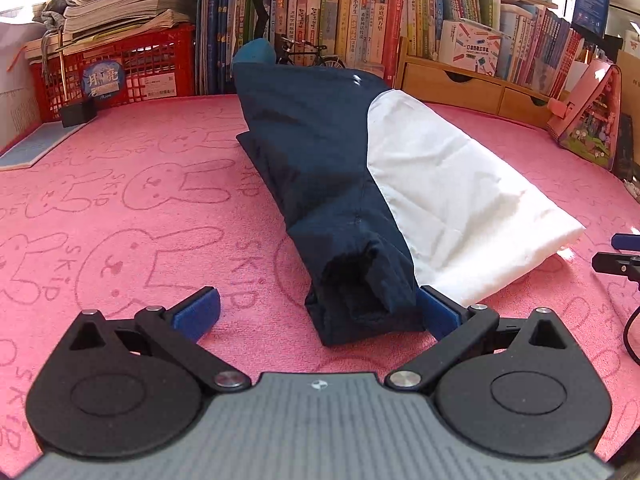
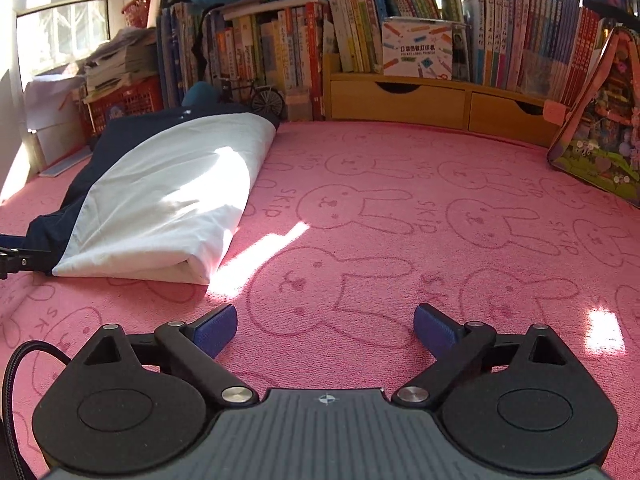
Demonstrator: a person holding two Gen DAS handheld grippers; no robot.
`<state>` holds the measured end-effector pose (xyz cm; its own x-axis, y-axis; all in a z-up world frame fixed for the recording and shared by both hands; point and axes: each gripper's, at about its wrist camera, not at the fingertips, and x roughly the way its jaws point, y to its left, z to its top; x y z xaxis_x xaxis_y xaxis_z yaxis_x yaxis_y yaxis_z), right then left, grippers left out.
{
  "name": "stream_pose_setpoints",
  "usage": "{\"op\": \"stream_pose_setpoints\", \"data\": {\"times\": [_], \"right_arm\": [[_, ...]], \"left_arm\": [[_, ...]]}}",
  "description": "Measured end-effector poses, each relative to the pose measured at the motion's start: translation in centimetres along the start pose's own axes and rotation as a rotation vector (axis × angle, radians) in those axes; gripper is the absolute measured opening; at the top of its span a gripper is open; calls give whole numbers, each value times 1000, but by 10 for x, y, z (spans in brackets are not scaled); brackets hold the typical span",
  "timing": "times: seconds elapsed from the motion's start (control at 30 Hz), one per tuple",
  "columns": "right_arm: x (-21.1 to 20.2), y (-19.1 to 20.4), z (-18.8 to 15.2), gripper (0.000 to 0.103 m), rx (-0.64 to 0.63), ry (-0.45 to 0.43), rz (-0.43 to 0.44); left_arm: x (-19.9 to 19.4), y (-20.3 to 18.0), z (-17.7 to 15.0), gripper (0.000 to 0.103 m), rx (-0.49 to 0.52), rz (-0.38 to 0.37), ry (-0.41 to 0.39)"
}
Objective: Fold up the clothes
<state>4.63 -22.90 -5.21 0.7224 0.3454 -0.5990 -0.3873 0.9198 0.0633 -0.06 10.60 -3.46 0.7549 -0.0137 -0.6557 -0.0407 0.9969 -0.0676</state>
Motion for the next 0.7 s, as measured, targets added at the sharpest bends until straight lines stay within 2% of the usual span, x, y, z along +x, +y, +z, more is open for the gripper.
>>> {"op": "stream_pose_setpoints", "data": {"times": [0.1, 0.2, 0.27, 0.43, 0.7], "right_arm": [[4, 3, 1, 99, -11, 8, -8], [6, 12, 1, 100, -68, 17, 18], [4, 20, -1, 100, -123, 15, 62], [3, 26, -2, 103, -156, 15, 103], [0, 34, -4, 103, -208, 14, 168]], "left_arm": [[-9, 4, -4, 103, -8, 20, 12], [-6, -6, -2, 103, 39, 34, 29], [-3, -15, -3, 103, 68, 23, 24], [6, -21, -7, 103, 68, 26, -40], [7, -21, -4, 103, 77, 14, -38]]}}
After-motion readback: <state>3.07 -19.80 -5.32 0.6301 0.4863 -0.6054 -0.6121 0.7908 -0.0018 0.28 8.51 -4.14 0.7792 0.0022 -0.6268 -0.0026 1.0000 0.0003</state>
